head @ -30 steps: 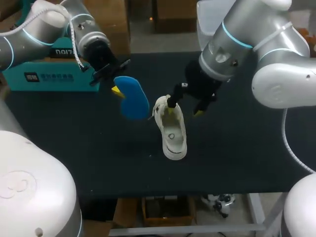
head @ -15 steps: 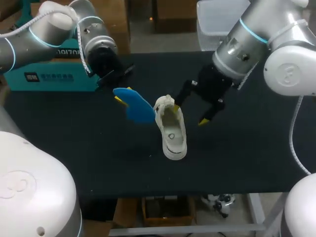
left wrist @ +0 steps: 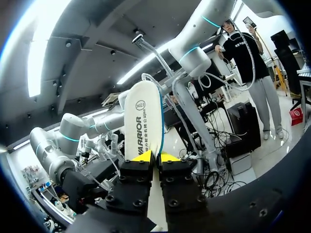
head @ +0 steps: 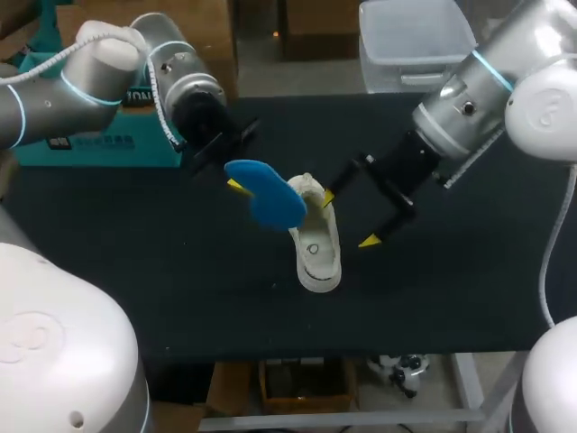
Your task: Open the shoe tongue, take the insole out of the shoe, put the insole back into the shoe, and pack the shoe into the shoebox
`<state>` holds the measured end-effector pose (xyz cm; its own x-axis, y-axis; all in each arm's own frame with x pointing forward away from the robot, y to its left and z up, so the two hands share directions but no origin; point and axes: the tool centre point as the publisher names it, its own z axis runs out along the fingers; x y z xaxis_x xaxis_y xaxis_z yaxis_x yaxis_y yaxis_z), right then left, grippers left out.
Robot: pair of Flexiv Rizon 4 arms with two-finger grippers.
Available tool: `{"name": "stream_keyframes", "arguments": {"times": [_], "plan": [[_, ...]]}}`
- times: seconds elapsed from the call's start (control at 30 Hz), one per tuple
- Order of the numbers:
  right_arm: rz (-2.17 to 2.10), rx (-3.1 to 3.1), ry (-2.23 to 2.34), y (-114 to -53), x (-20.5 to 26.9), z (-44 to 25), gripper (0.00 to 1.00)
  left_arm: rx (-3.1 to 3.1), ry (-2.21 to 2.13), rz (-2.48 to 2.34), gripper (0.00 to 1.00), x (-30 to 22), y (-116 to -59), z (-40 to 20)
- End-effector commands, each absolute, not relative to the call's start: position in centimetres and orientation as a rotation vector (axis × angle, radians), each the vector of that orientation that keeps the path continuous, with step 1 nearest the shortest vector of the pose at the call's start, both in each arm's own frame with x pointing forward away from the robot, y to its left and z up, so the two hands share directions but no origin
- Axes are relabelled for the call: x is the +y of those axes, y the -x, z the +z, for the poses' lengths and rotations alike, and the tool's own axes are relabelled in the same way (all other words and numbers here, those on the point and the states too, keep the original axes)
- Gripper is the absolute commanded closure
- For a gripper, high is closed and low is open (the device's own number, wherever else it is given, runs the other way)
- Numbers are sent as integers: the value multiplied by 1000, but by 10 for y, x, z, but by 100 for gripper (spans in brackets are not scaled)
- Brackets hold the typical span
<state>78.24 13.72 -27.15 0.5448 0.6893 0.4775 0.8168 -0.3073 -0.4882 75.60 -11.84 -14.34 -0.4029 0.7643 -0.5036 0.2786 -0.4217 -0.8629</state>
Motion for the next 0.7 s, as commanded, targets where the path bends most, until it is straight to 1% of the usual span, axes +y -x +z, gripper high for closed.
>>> {"name": "stream_keyframes", "arguments": {"times": [0.03,0.2,0.53,0.7], "plan": [[-263,-1180,2057,-780,130,-277,0,-1427,1359,1980,100,-119,-751,-150],[-263,-1180,2057,-780,130,-277,0,-1404,1210,2065,100,-120,-752,-146],[-263,-1180,2057,-780,130,-277,0,-1368,1106,2103,100,-119,-756,-132],[-261,-940,2050,-777,130,-281,0,-1367,1109,2093,100,-121,-755,-129]]}}
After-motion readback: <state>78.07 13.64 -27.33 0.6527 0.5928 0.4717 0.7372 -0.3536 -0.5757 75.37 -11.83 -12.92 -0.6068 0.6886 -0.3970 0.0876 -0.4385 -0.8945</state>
